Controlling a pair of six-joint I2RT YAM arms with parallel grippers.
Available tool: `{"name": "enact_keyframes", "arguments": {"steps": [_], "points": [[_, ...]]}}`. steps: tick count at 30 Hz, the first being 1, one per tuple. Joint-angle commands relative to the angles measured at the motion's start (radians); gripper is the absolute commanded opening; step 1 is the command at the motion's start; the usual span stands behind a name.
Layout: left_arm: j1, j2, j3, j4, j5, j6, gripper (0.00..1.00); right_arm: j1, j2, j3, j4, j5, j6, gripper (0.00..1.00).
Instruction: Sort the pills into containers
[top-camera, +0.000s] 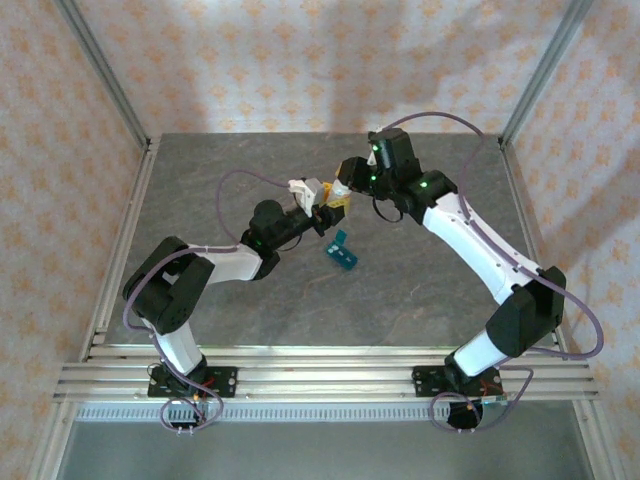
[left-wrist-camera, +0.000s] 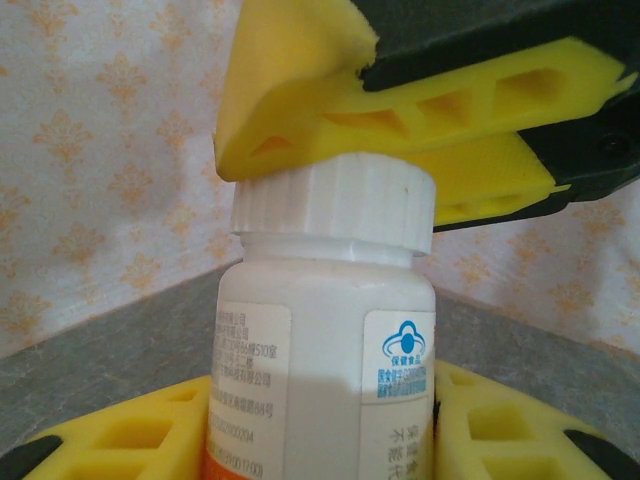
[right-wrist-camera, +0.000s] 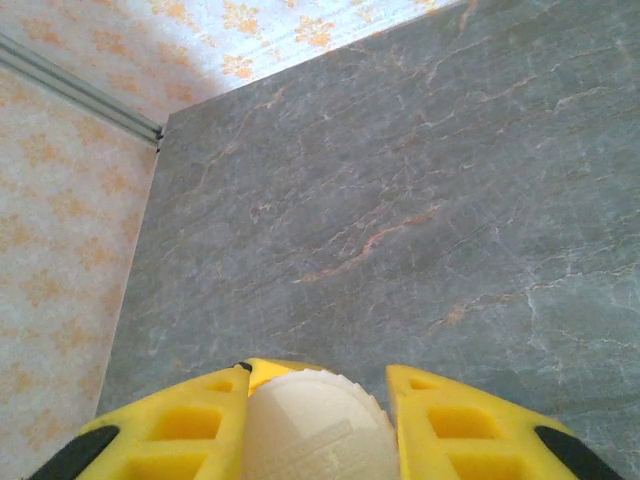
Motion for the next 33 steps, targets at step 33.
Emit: {"name": "enact_keyframes", "arguments": {"steps": [33], "points": [[-0.023,-0.012,0.018,0.147,-0.035,0.034,0.0,0.116,0.042,0.051,-0.194,0.156,0.119,0.45]]}}
